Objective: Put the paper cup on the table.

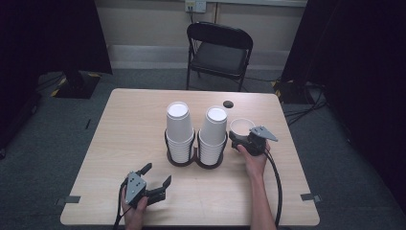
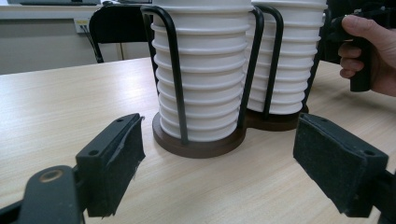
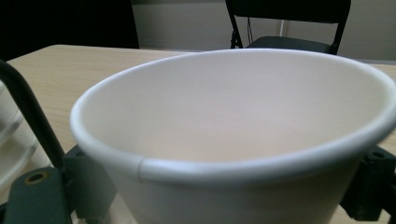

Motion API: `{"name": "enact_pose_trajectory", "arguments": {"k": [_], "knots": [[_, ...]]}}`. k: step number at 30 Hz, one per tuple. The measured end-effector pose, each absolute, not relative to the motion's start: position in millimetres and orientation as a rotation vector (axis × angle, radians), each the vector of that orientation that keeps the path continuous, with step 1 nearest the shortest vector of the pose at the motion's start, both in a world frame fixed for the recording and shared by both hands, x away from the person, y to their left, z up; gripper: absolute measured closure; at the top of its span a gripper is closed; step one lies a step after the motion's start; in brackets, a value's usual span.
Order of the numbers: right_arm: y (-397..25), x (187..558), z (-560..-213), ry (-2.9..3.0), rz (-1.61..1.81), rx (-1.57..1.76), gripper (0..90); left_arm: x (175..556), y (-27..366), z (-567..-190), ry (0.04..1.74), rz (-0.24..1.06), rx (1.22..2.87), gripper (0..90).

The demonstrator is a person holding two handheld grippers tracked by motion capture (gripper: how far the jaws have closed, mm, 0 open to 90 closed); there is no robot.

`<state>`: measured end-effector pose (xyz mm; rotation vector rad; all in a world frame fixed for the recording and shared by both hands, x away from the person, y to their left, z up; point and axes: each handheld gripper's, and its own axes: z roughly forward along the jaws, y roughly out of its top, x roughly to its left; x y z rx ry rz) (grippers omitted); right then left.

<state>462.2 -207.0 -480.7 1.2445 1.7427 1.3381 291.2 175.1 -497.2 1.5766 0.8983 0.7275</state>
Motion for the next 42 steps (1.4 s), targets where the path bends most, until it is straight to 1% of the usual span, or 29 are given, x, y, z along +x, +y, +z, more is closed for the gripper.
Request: {"name": "enact_pose_trajectory", "arguments": {"k": [7, 15, 26, 35, 42], "knots": [[-208, 460, -482, 1.755, 1.298, 1.258, 10.9, 289, 175, -498, 0.895, 0.744, 1.557, 15.7], [-213, 460, -492, 1.83, 1.231, 1.329, 13.9, 289, 175, -498, 0.9, 0.746, 1.557, 15.7], [-221, 453, -495, 1.863, 1.189, 1.403, 13.6, 289, 175, -498, 0.906, 0.753, 1.553, 15.6], [-221, 436, -491, 1.861, 1.174, 1.425, 13.4, 290, 175, -497, 0.916, 0.756, 1.557, 15.6], [-220, 412, -484, 1.785, 1.211, 1.426, 13.5, 290, 175, -497, 0.925, 0.753, 1.552, 15.7]]}}
